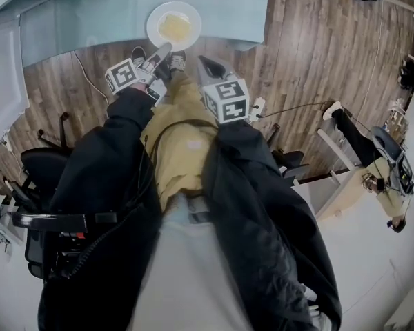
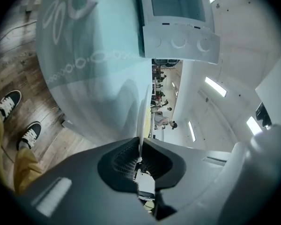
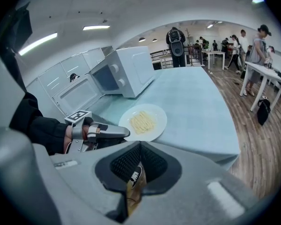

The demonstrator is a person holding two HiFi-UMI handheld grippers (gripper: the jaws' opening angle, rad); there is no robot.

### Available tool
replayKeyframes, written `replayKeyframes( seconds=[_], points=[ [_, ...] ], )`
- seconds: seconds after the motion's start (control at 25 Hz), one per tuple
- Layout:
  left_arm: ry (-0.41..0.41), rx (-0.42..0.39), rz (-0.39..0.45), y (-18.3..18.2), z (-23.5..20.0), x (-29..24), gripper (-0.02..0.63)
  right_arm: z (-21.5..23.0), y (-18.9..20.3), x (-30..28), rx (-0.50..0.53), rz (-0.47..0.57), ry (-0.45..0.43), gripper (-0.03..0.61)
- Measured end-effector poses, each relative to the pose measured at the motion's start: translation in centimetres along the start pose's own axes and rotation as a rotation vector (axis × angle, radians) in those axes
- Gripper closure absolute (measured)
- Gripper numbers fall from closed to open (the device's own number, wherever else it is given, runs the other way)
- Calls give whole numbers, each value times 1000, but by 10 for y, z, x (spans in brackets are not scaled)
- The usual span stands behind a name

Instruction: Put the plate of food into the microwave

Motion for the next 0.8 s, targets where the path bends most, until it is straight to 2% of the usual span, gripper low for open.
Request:
replayKeyframes(
  seconds=[0.12,0.24,0.44,0.64,0.8],
  points=[
    [41,30,32,-1,9,9,602,-1,-4,-7,31,-16,-26,577],
    [43,34,79,-6,7,19,603,-4,-11,-18,68,-29,-66,577],
    [72,92,181,-18,12,41,601,-13,-26,-38,133,-60,-131,577],
    [82,106,258,-30,22,55,601,-19,-44,-48,182,-86,-167,577],
    [92,109,296,-58,18,80,603,-44,-61,-76,222,-120,-192,577]
  ],
)
Point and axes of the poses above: the fingertips, and each gripper's own axes: x backward along the fingers, z to its right, y out of its underside, the point moved 4 cm from there along x, backward along the fingers, and after that the axes turned 14 degrees about -y, right-handed, at the moved point
